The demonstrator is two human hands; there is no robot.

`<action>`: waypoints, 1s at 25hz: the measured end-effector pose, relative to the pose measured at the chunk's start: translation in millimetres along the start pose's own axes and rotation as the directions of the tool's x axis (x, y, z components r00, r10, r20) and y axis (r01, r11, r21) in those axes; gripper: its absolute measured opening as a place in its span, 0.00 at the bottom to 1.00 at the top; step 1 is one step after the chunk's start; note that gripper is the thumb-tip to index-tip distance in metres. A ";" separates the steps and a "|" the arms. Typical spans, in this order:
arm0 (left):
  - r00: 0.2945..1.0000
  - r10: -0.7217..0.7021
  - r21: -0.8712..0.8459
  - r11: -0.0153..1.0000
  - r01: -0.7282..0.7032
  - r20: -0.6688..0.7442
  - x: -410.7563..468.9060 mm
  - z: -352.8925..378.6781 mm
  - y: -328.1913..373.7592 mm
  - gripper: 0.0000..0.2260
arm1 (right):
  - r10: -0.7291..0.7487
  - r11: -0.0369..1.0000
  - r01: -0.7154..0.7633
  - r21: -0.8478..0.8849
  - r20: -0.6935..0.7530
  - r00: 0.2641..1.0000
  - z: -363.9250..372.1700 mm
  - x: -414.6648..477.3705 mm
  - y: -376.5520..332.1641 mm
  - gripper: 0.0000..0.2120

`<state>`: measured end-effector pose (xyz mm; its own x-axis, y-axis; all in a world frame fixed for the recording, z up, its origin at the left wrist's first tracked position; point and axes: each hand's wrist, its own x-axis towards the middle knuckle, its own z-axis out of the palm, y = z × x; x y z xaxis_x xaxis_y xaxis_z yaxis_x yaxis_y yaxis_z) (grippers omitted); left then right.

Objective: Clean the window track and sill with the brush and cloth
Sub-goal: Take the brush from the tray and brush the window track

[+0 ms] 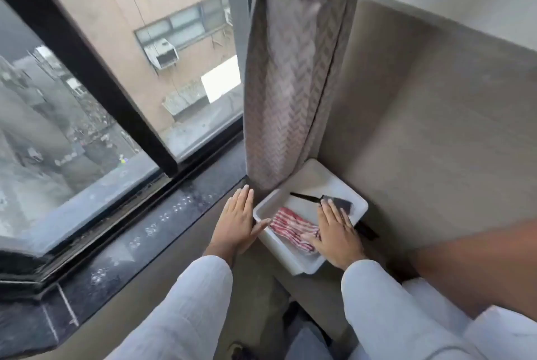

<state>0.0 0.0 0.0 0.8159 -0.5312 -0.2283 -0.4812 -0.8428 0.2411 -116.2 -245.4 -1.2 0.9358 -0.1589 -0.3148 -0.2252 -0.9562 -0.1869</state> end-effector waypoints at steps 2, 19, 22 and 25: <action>0.995 -0.019 -0.001 1.000 0.019 0.095 6.2 28.1 1.2 0.44 | 0.105 0.993 -0.106 0.049 0.035 0.994 19.2 -2.2 20.4 0.45; 0.927 0.319 0.289 0.885 -0.366 0.197 178.6 86.0 95.0 0.13 | 0.142 0.987 -0.142 0.071 0.012 0.990 88.7 -11.7 75.0 0.47; 0.931 0.267 0.268 0.905 -0.331 0.249 183.9 87.8 96.7 0.11 | 0.136 0.987 -0.137 0.082 0.018 0.990 89.7 -10.7 75.7 0.47; 0.916 0.254 0.107 0.948 -0.299 0.309 186.7 71.0 95.2 0.11 | 0.133 0.988 -0.134 0.075 0.026 0.991 86.5 -4.8 77.8 0.48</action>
<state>83.8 -185.6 -86.6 0.5264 -0.7275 -0.4400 -0.7344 -0.6498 0.1959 -161.6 -297.7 -94.7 0.8902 -0.2780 -0.3611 -0.3687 -0.9050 -0.2122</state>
